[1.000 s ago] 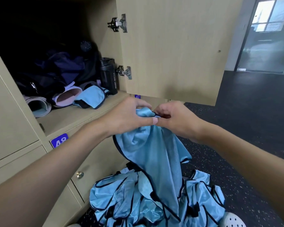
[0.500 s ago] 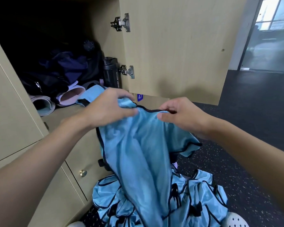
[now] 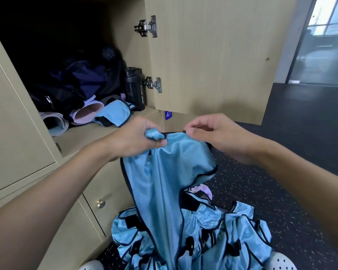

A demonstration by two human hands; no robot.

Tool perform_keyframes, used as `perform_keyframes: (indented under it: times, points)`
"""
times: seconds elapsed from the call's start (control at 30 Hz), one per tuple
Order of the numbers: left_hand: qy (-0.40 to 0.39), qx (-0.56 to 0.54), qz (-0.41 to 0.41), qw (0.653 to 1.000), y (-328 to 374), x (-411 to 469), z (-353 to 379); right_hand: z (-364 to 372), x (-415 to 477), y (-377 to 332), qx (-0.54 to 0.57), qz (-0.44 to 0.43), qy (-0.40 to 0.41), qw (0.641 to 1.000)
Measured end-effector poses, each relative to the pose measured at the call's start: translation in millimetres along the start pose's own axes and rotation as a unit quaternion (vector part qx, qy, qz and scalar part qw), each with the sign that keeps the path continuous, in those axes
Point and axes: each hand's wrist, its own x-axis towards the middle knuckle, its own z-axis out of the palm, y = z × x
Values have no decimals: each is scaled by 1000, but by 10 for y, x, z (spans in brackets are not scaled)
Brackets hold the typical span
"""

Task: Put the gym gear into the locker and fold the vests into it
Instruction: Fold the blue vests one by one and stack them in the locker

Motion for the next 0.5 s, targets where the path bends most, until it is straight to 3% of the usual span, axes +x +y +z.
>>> perform_keyframes:
  times: [0.1, 0.3, 0.4, 0.5]
  points:
    - [11, -18, -13, 1000, -40, -23, -48, -46, -2, -19, 22, 7, 6, 1000]
    - [-76, -155, 6, 985, 119, -115, 134, 5, -22, -115, 30, -10, -28, 999]
    - [-42, -157, -10, 987, 101, -97, 135, 14, -34, -120, 39, 0, -28, 999]
    - [41, -111, -27, 993, 50, -81, 74, -33, -45, -105, 22, 10, -19, 1000]
